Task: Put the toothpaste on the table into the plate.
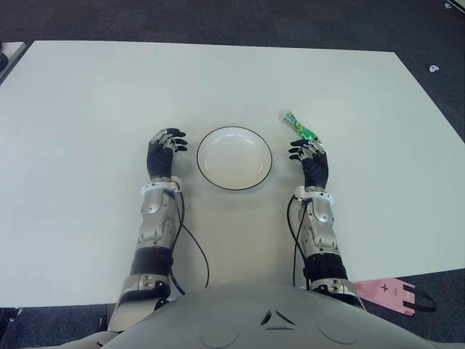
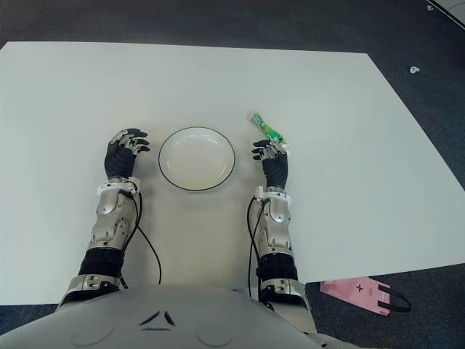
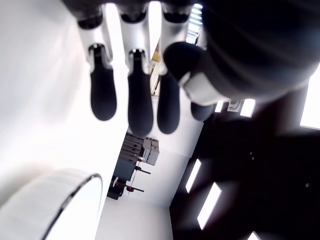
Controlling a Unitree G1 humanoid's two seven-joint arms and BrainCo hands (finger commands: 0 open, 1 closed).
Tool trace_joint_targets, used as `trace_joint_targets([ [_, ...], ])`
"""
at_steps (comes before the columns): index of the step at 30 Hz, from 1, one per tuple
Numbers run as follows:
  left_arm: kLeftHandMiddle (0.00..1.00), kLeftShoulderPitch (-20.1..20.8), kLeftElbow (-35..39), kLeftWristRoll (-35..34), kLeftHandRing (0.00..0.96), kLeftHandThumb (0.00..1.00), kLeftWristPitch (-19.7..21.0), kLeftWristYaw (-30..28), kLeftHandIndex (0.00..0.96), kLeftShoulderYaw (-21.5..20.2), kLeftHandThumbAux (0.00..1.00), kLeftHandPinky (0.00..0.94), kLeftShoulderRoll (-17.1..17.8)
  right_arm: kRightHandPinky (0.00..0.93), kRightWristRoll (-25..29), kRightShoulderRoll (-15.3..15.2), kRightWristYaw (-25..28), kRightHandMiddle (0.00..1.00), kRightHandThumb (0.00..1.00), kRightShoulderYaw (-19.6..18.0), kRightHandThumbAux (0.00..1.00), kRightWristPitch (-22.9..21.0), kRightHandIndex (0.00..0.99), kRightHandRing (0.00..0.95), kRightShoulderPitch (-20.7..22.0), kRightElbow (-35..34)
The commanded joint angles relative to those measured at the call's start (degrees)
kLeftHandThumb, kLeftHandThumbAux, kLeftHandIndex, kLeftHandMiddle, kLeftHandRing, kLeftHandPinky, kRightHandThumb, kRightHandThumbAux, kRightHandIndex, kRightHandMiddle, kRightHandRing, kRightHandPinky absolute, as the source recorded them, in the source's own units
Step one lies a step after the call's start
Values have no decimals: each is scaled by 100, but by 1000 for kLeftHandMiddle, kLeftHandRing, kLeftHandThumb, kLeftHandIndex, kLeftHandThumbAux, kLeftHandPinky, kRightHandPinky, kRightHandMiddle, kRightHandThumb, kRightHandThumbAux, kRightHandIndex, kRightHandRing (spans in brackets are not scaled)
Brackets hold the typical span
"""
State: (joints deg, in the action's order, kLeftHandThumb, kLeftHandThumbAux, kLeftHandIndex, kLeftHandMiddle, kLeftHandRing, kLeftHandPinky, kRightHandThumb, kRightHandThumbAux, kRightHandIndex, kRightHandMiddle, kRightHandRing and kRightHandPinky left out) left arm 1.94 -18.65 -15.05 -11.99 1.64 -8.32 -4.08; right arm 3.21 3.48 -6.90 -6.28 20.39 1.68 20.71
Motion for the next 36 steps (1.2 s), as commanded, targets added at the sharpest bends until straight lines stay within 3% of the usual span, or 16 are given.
trace_joint_targets([
  [1, 469, -501, -531, -34, 538, 840, 757, 269, 440, -77, 674, 527, -272, 501, -568, 281, -616, 477, 711, 140, 728, 218, 426, 489, -514, -80],
  [6, 468, -500, -572, -27, 534, 841, 692, 249, 445, -79, 673, 527, -268, 480, -1145, 163, -1108, 480, 709, 293, 728, 559, 425, 483, -553, -131],
  [10, 467, -497, -590, -24, 533, 842, 664, 235, 446, -87, 673, 527, -272, 450, -1371, 68, -1256, 473, 707, 366, 728, 543, 425, 465, -575, -301],
  [15, 468, -471, -660, -16, 533, 841, 583, 192, 445, -82, 674, 528, -270, 416, -1715, -308, -1093, 434, 702, 419, 729, 318, 418, 431, -683, -1029],
  [20, 468, -457, -679, -30, 535, 842, 577, 197, 444, -95, 674, 529, -275, 341, -1793, -611, -776, 384, 696, 477, 729, 333, 411, 379, -742, -1298],
  [26, 470, -445, -710, 6, 539, 841, 481, 200, 441, -82, 674, 539, -288, 241, -2644, -1107, -912, 293, 691, 557, 727, 151, 404, 283, -593, -1431],
  [29, 471, -444, -694, -12, 545, 841, 527, 223, 440, -79, 674, 546, -302, 182, -3092, -1240, -1096, 212, 556, 593, 666, -46, 233, 211, -533, -1505],
  [36, 469, -439, -635, -22, 540, 842, 675, 316, 447, -92, 673, 532, -303, 117, -3576, -1492, -1234, 97, 487, 627, 539, -339, 71, 110, -311, -1610],
])
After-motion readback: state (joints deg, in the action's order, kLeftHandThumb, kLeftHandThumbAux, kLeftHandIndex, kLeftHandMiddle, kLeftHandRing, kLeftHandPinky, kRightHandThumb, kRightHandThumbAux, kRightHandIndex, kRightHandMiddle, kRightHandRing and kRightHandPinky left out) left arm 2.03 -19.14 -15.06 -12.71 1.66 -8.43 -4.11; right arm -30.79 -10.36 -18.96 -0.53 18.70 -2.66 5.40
